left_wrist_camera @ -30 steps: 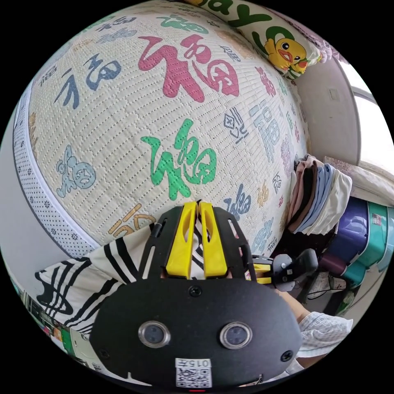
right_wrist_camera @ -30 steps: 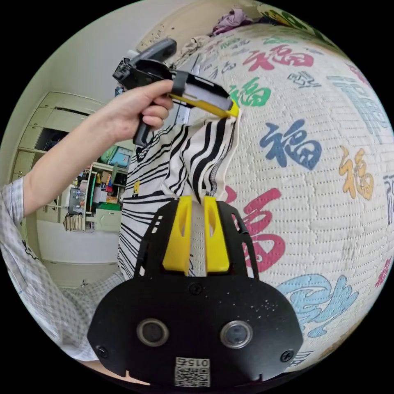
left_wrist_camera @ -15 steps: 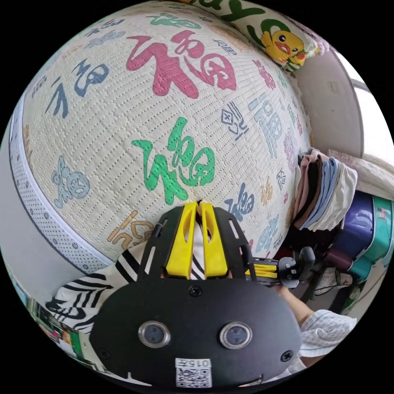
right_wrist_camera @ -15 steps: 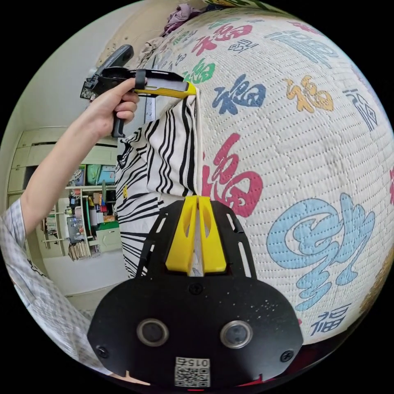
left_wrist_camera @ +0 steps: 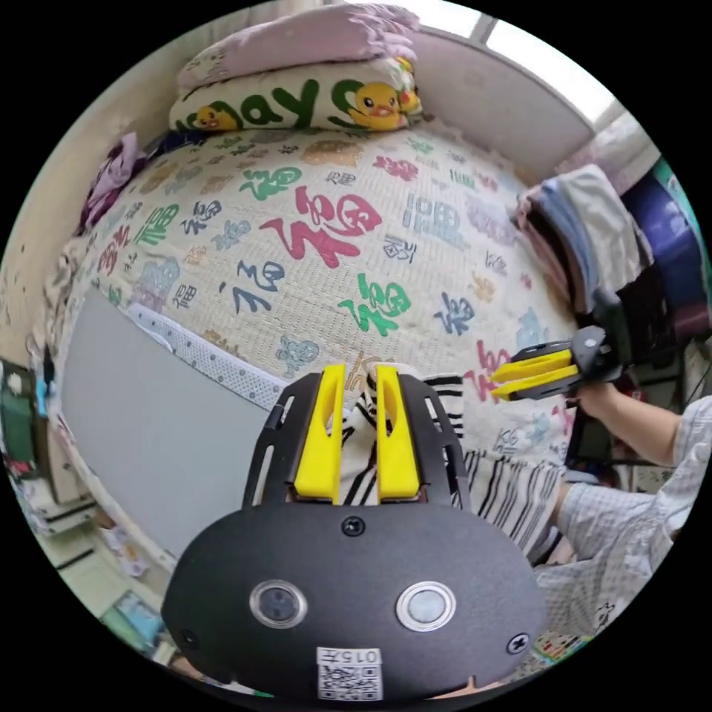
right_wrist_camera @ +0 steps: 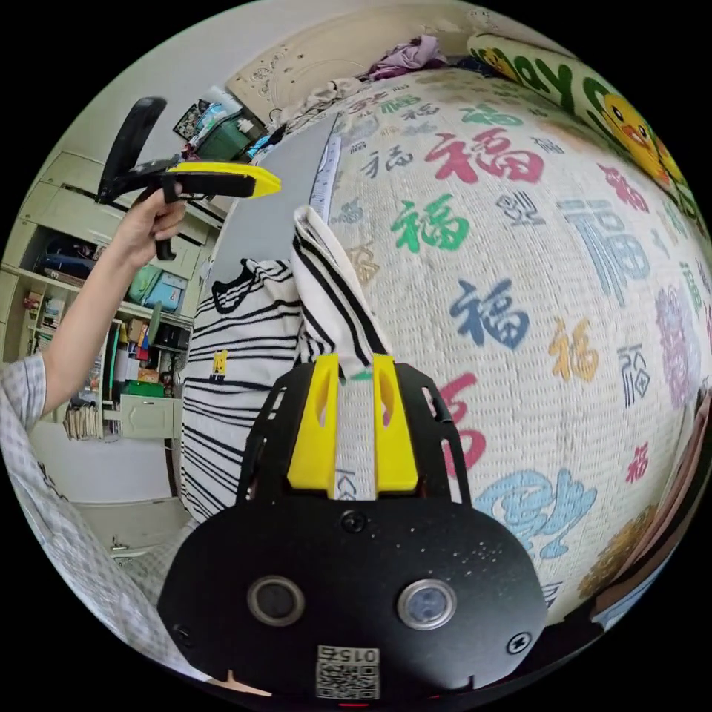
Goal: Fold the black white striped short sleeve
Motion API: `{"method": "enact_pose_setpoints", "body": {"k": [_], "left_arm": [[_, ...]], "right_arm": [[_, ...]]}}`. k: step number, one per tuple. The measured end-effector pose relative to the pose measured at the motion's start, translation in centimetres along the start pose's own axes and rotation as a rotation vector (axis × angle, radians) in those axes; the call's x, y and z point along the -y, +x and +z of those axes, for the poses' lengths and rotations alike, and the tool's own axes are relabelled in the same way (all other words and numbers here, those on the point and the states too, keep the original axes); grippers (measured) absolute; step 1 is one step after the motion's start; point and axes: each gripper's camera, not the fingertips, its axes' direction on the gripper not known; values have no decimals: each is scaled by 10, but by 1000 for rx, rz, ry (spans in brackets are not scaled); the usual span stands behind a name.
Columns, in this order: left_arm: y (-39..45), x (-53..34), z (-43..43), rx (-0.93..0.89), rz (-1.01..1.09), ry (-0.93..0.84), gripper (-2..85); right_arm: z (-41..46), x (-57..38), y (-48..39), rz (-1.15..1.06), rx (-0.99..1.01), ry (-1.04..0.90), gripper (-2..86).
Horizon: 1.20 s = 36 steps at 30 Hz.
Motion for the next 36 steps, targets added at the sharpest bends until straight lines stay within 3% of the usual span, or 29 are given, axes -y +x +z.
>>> {"method": "enact_pose_setpoints", "body": {"k": [3, 6, 9, 11, 13, 16, 19, 20, 23, 29, 33, 36], "left_arm": [[-45, -55, -25, -305, -132, 172, 46], [-74, -99, -32, -346, -246, 159, 57], [-102, -163, -41, -516, -365, 253, 58], [-115, -213, -43, -538, -465, 279, 57], [-124, -266, -45, -527, -565, 290, 54], [-132, -355, -52, -498, -737, 288, 50], [-138, -429, -65, -416, -882, 248, 48], [-141, -452, -71, -395, -925, 242, 49], [-149, -492, -86, -341, -988, 233, 54], [-183, -511, -112, -141, -913, 140, 81], [-210, -506, -112, -95, -861, 88, 83], [-222, -505, -109, -86, -840, 63, 72]], "right_arm": [[7, 60, -22, -69, 35, 15, 147], [40, 114, -9, -13, -9, -80, 159], [52, 142, -5, -18, -105, -174, 78], [45, 148, -19, -112, -104, -271, 15], [47, 141, -25, -130, -73, -394, 5], [11, 118, -23, -56, -162, -345, 0], [-30, 90, 1, 200, -39, -252, 1], [-38, 80, 4, 264, -83, -260, 3], [-53, 84, -13, 250, -137, -262, 23], [-36, 236, -156, -252, -130, -169, 134], [27, 327, -246, -447, -77, -209, 130], [81, 369, -298, -565, -168, -345, 95]]}}
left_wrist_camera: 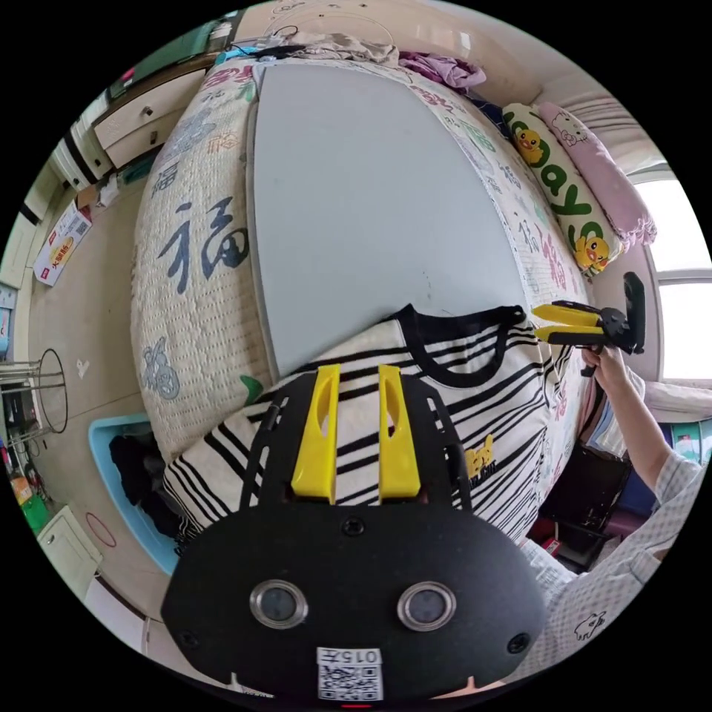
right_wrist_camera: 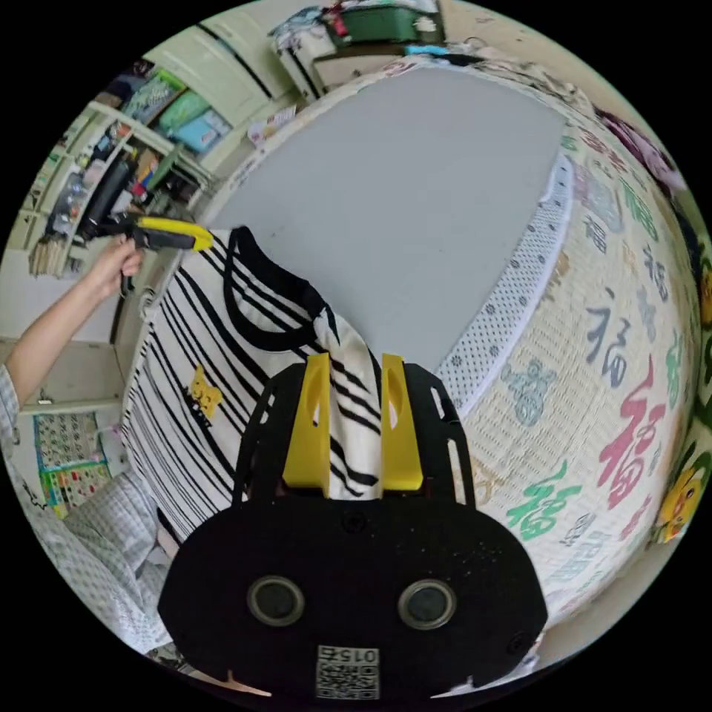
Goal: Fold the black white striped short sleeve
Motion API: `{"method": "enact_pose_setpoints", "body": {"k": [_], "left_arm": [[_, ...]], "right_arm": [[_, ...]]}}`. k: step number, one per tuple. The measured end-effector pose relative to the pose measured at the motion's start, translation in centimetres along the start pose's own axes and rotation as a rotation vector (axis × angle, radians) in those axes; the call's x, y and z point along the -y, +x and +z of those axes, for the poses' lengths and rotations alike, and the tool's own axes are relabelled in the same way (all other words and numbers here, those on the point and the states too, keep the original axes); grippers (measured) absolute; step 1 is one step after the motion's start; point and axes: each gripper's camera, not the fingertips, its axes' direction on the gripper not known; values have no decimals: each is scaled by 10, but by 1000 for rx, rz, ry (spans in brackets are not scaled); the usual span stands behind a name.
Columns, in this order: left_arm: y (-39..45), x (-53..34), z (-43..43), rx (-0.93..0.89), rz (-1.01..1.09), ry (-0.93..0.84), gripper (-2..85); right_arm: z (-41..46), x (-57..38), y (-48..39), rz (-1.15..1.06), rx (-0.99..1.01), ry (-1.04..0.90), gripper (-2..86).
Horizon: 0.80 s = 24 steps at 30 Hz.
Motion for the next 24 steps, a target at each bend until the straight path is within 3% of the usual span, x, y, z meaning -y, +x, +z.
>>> {"method": "enact_pose_setpoints", "body": {"k": [2, 4, 12, 17, 21, 24], "left_arm": [[-6, 1, 0, 14, -8, -6, 51], [-13, -2, -5, 36, -10, 14, 27], [-42, -35, -28, -41, -85, 53, 1], [-52, -91, -67, -125, -123, 190, 3], [-62, -165, -81, -86, -230, 189, 6], [-79, -225, -77, -105, -396, 154, 6]], "right_arm": [[19, 33, -15, -45, -146, -113, 62], [14, 44, -21, -83, -207, -87, 49], [-18, 34, 41, 154, -66, -5, 57], [-76, -112, 145, 396, -5, 106, 92], [-58, -220, 193, 523, 43, -1, 129], [-34, -264, 206, 561, 201, 15, 119]]}}
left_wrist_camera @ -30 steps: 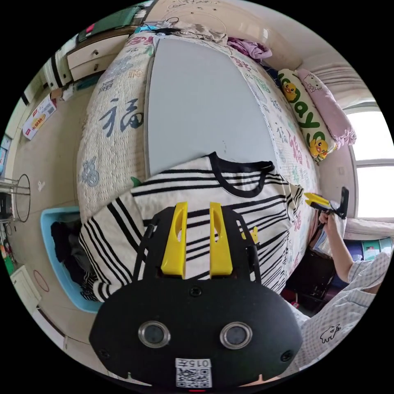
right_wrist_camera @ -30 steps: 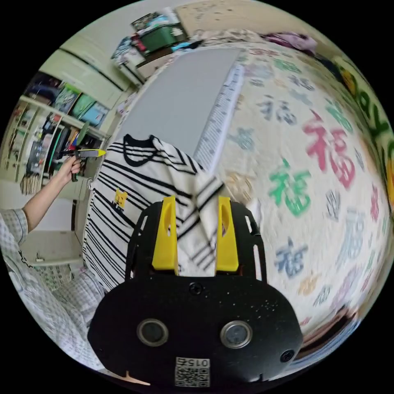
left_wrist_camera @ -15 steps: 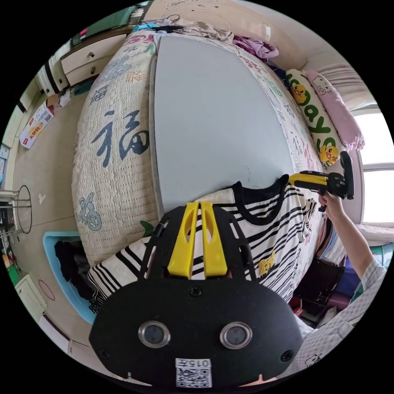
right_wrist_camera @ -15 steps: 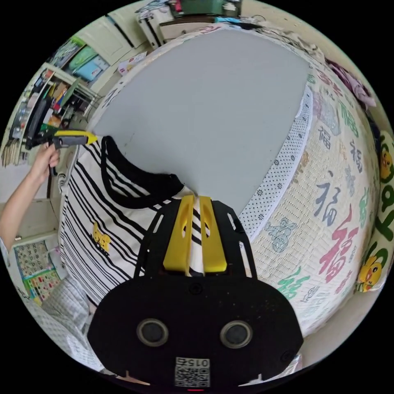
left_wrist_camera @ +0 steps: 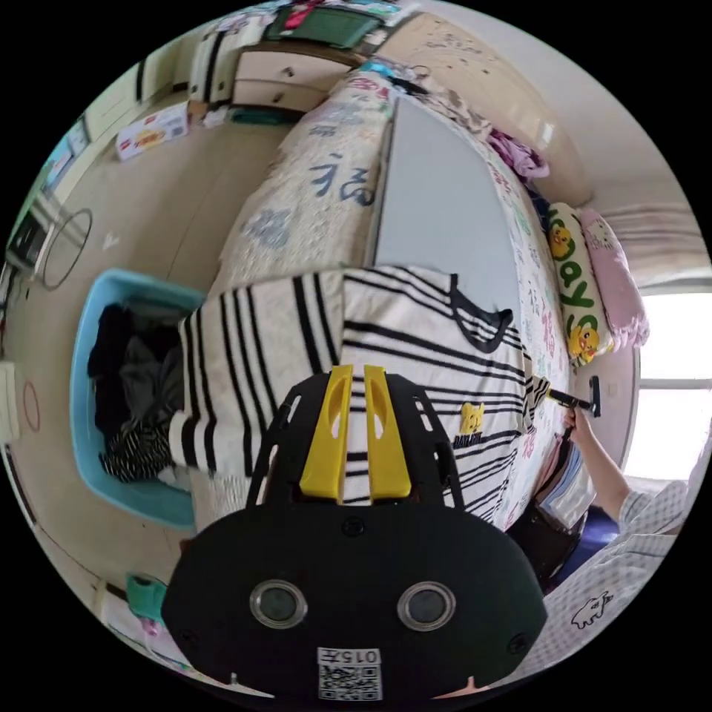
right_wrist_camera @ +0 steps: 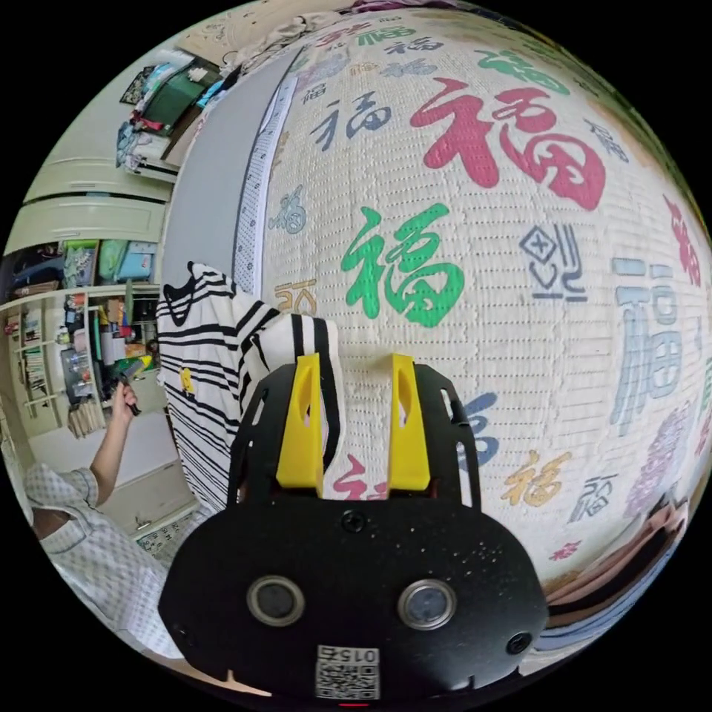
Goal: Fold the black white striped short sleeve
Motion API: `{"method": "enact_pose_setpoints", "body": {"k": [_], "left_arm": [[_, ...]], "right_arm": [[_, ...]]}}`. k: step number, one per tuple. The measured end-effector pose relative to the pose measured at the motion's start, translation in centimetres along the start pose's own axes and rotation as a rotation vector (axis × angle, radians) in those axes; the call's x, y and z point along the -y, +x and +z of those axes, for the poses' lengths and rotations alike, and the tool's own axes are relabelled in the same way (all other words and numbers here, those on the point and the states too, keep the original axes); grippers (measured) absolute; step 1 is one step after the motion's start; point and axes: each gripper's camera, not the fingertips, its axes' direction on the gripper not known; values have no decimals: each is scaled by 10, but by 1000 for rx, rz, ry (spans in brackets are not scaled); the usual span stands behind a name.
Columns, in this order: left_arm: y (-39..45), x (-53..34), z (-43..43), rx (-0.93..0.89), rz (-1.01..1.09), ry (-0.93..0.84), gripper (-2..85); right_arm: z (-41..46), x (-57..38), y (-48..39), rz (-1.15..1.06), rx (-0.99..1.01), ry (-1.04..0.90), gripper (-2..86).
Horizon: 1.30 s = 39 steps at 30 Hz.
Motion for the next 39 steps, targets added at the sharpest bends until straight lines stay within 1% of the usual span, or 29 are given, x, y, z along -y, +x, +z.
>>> {"method": "enact_pose_setpoints", "body": {"k": [1, 3, 4, 5, 8, 10, 12, 14, 15, 17, 19, 21, 23, 24, 25, 26, 27, 29, 32, 34, 35, 36, 38, 39], "left_arm": [[-7, -10, -1, 0, -33, -4, 6], [-28, -47, -7, 31, -132, -17, 5], [-31, -56, -9, 42, -148, -19, 5], [-36, -71, -11, 56, -169, -26, 5], [-42, -103, -13, 73, -196, -55, 5], [-41, -116, -12, 72, -198, -72, 5], [-38, -129, -10, 65, -192, -91, 6], [-36, -137, -9, 61, -175, -107, 8], [-34, -143, -10, 59, -158, -113, 9], [-32, -153, -12, 44, -124, -109, 11], [-35, -166, -14, 35, -119, -103, 15], [-42, -190, -15, 16, -137, -107, 24], [-50, -212, -15, -1, -163, -121, 37], [-55, -229, -14, -15, -183, -138, 47], [-57, -238, -14, -20, -191, -152, 54], [-61, -256, -13, -18, -205, -188, 67], [-64, -274, -11, -5, -219, -226, 76], [-69, -299, -6, -4, -239, -286, 84], [-75, -333, 7, -19, -262, -363, 78], [-76, -347, 16, -18, -258, -392, 61], [-77, -354, 20, -24, -261, -385, 45], [-77, -358, 23, -26, -274, -376, 32], [-74, -362, 26, -27, -278, -371, 15], [-69, -365, 29, -21, -260, -376, 7]], "right_arm": [[4, -6, 4, 6, 35, 26, 109], [7, -12, 2, 1, -4, 45, 90], [8, -17, 1, -18, -20, 58, 70], [7, -21, 1, -53, 49, 61, 44], [6, -28, 7, -62, 231, 89, 27], [14, -27, 9, -40, 263, 36, 11], [13, -33, 9, -11, 200, 50, 2], [-3, -48, 18, 100, 35, 123, -2], [-8, -53, 23, 140, -4, 139, -2], [-15, -75, 40, 259, -150, 152, 0], [-14, -96, 46, 290, -188, 149, 5], [-12, -127, 44, 286, -108, 175, 17], [-1, -186, 24, 200, 89, 201, 46], [4, -204, 18, 185, 138, 189, 51], [20, -240, 7, 167, 209, 137, 59], [40, -277, -6, 173, 220, 60, 74], [51, -296, -12, 184, 204, 18, 82], [92, -369, -33, 213, 169, -118, 100], [136, -439, -49, 265, 143, -243, 114], [149, -465, -57, 277, 114, -250, 105], [144, -475, -60, 308, 89, -187, 99], [144, -477, -60, 342, 87, -176, 96], [142, -483, -56, 485, 123, -159, 81], [142, -484, -58, 490, 124, -160, 74]]}}
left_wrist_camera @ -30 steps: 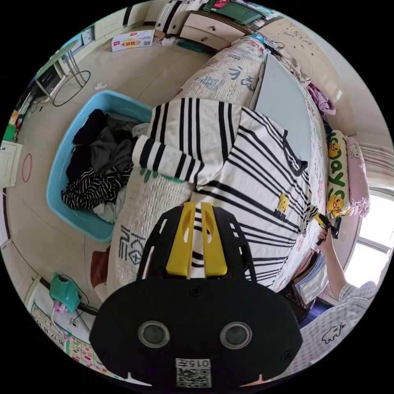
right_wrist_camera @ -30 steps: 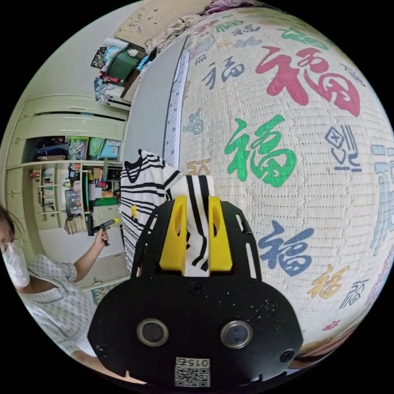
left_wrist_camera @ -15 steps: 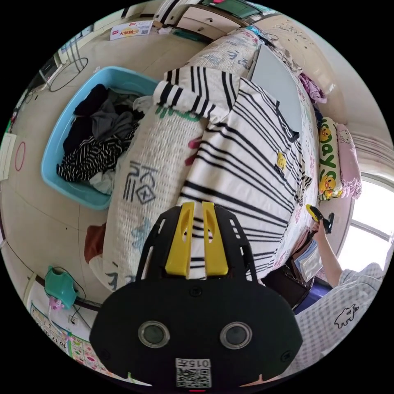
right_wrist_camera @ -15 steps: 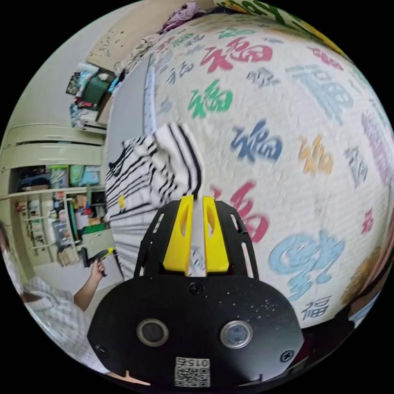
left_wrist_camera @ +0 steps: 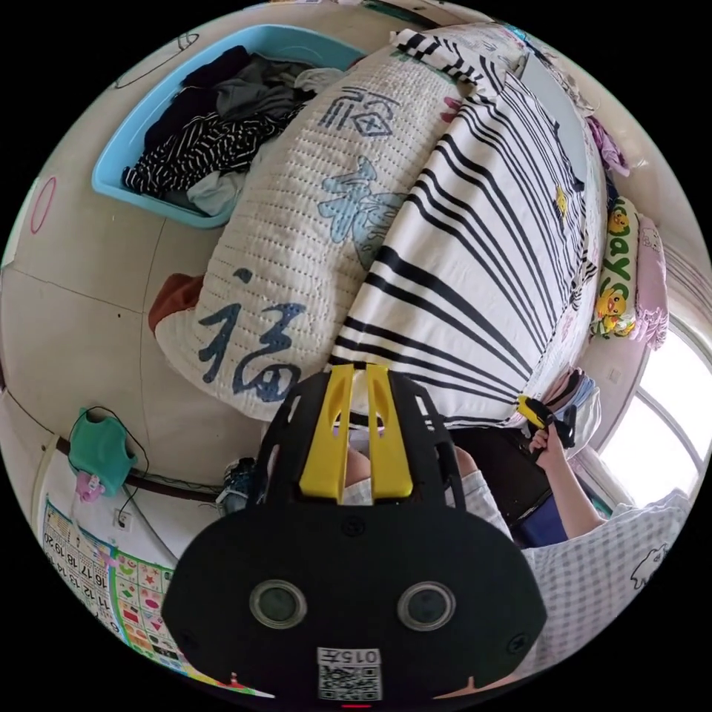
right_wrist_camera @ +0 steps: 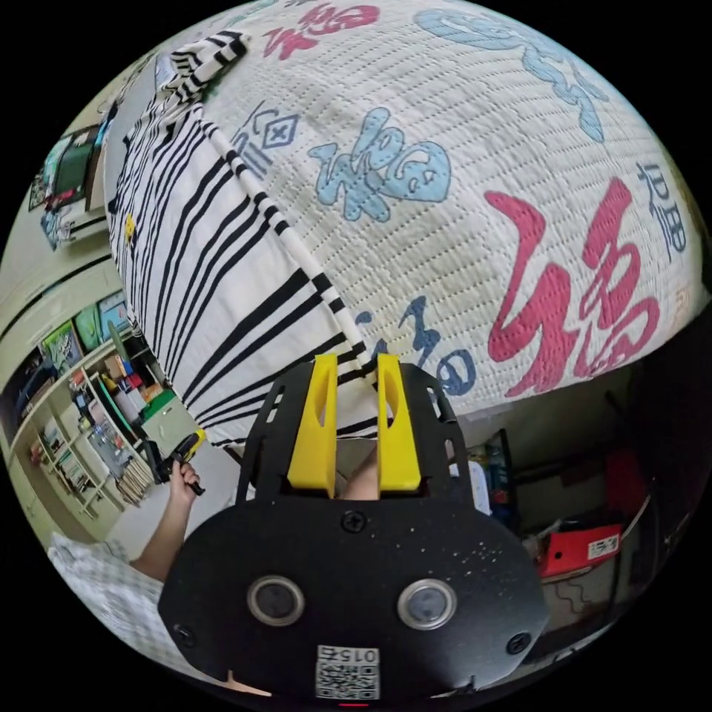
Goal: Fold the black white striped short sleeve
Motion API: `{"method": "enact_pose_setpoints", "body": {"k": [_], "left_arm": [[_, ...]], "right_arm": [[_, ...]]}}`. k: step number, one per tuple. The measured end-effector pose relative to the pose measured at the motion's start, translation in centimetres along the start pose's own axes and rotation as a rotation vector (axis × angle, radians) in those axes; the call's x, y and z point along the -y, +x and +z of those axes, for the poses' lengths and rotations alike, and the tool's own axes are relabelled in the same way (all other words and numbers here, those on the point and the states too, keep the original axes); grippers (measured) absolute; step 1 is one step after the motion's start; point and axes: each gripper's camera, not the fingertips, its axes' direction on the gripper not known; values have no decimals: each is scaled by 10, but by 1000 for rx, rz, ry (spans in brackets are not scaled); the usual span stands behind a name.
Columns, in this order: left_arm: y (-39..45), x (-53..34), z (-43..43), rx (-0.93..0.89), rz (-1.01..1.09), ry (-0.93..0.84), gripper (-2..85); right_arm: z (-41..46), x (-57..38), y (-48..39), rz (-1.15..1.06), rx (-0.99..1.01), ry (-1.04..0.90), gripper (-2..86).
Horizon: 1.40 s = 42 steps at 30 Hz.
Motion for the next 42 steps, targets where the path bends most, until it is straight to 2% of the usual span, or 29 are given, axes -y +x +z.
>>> {"method": "enact_pose_setpoints", "body": {"k": [2, 5, 8, 13, 16, 19, 22, 24, 25, 27, 28, 29, 31, 33, 37, 40, 42], "left_arm": [[5, -2, 9, 23, 19, -21, -2], [15, -3, 16, 58, 31, -29, -7], [28, -3, 16, 205, 54, -20, -8], [41, 5, 31, 250, 16, -43, -5], [61, 13, 29, 382, 18, -70, -3], [99, 30, 10, 460, 73, 1, 0], [180, 65, -6, 422, 254, 117, 13], [270, 100, -3, 401, 459, 203, 32], [293, 109, 0, 386, 511, 220, 38], [384, 150, 19, 265, 667, 258, 58], [406, 161, 25, 220, 694, 256, 62], [448, 184, 38, 136, 742, 240, 68], [507, 218, 59, 56, 784, 210, 75], [578, 259, 88, -11, 822, 172, 83], [659, 308, 137, -5, 860, 80, 94], [693, 343, 186, 27, 858, -70, 100], [702, 363, 222, 114, 829, -180, 99]], "right_arm": [[4, -6, -13, -68, -74, -37, 29], [4, -18, -22, -143, -131, -48, 12], [3, -30, -18, -152, -131, -17, 10], [21, -49, -4, -133, -78, 7, 27], [19, -65, 11, -113, -60, 2, 39], [-11, -92, 21, -91, -139, 143, 14], [-58, -124, 0, -126, -392, 442, -3], [-72, -128, -12, -117, -489, 601, -5], [-71, -117, -11, -72, -474, 650, -4], [-57, -79, -2, -85, -322, 523, 3], [-50, -52, 4, -110, -155, 438, 12], [-50, -36, 4, -166, 7, 453, 25], [-56, -20, -3, -239, 127, 546, 66], [-59, 4, -7, -215, 144, 574, 86], [-51, 64, 4, -185, 291, 552, 109], [-40, 94, 18, -165, 413, 517, 109], [-33, 103, 24, -159, 447, 506, 103]]}}
